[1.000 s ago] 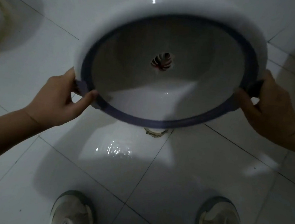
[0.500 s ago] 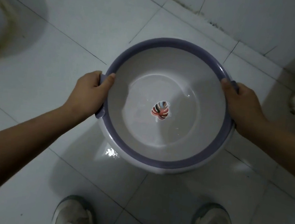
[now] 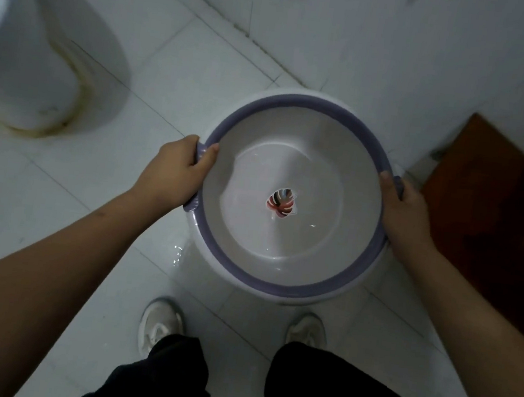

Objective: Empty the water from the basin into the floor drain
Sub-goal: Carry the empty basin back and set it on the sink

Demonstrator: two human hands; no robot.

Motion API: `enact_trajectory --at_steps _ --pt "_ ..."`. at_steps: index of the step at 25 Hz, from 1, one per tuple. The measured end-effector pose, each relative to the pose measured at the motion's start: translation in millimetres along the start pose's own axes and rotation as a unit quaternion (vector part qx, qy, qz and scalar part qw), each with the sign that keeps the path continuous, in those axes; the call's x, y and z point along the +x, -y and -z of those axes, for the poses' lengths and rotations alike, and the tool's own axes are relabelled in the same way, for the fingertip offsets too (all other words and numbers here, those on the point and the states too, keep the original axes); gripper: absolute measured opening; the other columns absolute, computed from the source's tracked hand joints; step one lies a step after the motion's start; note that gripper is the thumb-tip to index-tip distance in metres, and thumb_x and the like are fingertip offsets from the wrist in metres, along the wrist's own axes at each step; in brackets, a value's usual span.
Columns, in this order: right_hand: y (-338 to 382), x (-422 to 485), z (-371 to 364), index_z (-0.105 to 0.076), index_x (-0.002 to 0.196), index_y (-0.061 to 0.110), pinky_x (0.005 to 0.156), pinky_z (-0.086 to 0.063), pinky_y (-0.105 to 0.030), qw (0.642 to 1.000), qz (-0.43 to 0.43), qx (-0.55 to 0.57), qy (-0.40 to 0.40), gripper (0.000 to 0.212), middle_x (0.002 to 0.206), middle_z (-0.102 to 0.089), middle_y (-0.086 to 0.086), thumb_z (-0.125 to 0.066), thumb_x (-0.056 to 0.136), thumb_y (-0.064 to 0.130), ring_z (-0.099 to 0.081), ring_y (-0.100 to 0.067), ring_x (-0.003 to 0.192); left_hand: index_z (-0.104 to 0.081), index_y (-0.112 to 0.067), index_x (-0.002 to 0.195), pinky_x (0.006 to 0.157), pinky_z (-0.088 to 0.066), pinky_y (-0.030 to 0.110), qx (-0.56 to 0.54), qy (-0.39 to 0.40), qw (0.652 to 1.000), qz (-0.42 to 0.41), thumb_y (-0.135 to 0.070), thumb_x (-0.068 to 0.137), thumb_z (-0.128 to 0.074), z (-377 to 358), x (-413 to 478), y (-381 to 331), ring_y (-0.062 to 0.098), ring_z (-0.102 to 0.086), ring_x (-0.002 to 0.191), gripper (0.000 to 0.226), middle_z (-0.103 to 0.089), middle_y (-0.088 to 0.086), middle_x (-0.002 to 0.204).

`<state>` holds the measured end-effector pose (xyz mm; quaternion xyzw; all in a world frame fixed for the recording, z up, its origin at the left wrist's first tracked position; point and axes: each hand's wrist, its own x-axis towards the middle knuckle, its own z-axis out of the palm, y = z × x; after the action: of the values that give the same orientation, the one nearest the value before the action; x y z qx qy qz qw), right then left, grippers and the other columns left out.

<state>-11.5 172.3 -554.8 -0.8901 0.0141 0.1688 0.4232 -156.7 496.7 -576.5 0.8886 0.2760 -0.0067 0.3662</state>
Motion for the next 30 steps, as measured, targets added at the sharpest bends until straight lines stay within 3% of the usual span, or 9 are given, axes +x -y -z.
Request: enact_trajectory --at_steps 4,10,15,18,21,25,30 --pt "77.3 -36.8 56.5 -0.051 0.087 -0.007 0.064 -0.042 -0.032 0.999 0.006 -0.017 0.040 0.064 0.084 -0.060 -0.028 -0.044 0.094 0.055 -0.059 -0.034 0.073 -0.056 -0.010 0.079 0.052 -0.042 0.030 0.009 -0.003 1.000 0.009 -0.055 0.097 -0.038 75.5 -30.0 -55.1 0.016 -0.056 0.060 0.051 -0.059 0.003 0.067" --pt "182.0 -82.3 138.6 -0.052 0.073 0.023 0.055 -0.041 -0.017 0.998 0.003 -0.028 0.064 0.039 0.076 -0.063 0.002 -0.043 0.095 0.053 -0.058 -0.008 0.069 -0.050 -0.012 0.070 0.049 -0.035 0.029 0.014 0.000 1.000 0.000 -0.050 0.098 -0.043 182.3 -55.5 -139.0 0.013 -0.054 0.057 0.048 -0.058 0.001 0.061" --pt "251.9 -115.1 197.5 -0.049 0.070 0.021 0.052 -0.041 -0.008 0.996 -0.018 -0.006 0.090 0.036 0.073 -0.061 0.001 -0.045 0.096 0.045 -0.058 -0.007 0.067 -0.047 -0.016 0.066 0.049 -0.038 0.030 -0.007 -0.001 1.000 -0.002 -0.055 0.096 -0.043 254.0 -82.1 -198.6 0.010 -0.055 0.051 0.050 -0.057 -0.002 0.053" --pt "291.5 -134.4 227.7 -0.056 0.080 0.016 0.052 -0.042 -0.006 0.991 -0.037 0.032 0.121 0.036 0.078 -0.067 -0.001 -0.045 0.095 0.046 -0.063 0.001 0.063 -0.051 -0.016 0.067 0.052 -0.048 0.033 -0.007 -0.004 1.000 0.014 -0.061 0.093 -0.042 299.7 -99.7 -230.0 0.007 -0.057 0.048 0.053 -0.060 -0.002 0.050" --pt "337.2 -150.0 257.3 -0.061 0.090 0.016 0.053 -0.047 -0.009 0.989 -0.036 0.050 0.135 0.036 0.079 -0.071 0.000 -0.043 0.096 0.046 -0.067 -0.002 0.067 -0.053 -0.017 0.068 0.049 -0.045 0.030 -0.012 -0.022 1.000 0.011 -0.065 0.089 -0.039 352.9 -116.4 -266.4 0.006 -0.059 0.051 0.054 -0.062 -0.003 0.052" --pt "406.9 -165.2 294.7 -0.061 0.089 0.021 0.055 -0.049 -0.015 0.990 -0.015 0.044 0.131 0.035 0.074 -0.070 0.007 -0.039 0.098 0.047 -0.068 -0.006 0.070 -0.054 -0.020 0.068 0.052 -0.044 0.029 -0.023 -0.045 0.999 0.002 -0.060 0.091 -0.044 416.6 -121.8 -316.0 0.005 -0.058 0.054 0.047 -0.062 -0.006 0.057" --pt "473.8 -178.0 353.8 -0.064 0.098 0.007 0.074 -0.053 -0.032 0.988 0.023 0.018 0.151 0.048 0.087 -0.071 -0.013 -0.041 0.096 0.049 -0.069 -0.027 0.087 -0.057 -0.024 0.070 0.055 -0.042 0.025 -0.025 -0.012 1.000 -0.001 -0.051 0.096 -0.049 471.6 -113.1 -377.1 0.008 -0.060 0.063 0.038 -0.065 -0.006 0.066"
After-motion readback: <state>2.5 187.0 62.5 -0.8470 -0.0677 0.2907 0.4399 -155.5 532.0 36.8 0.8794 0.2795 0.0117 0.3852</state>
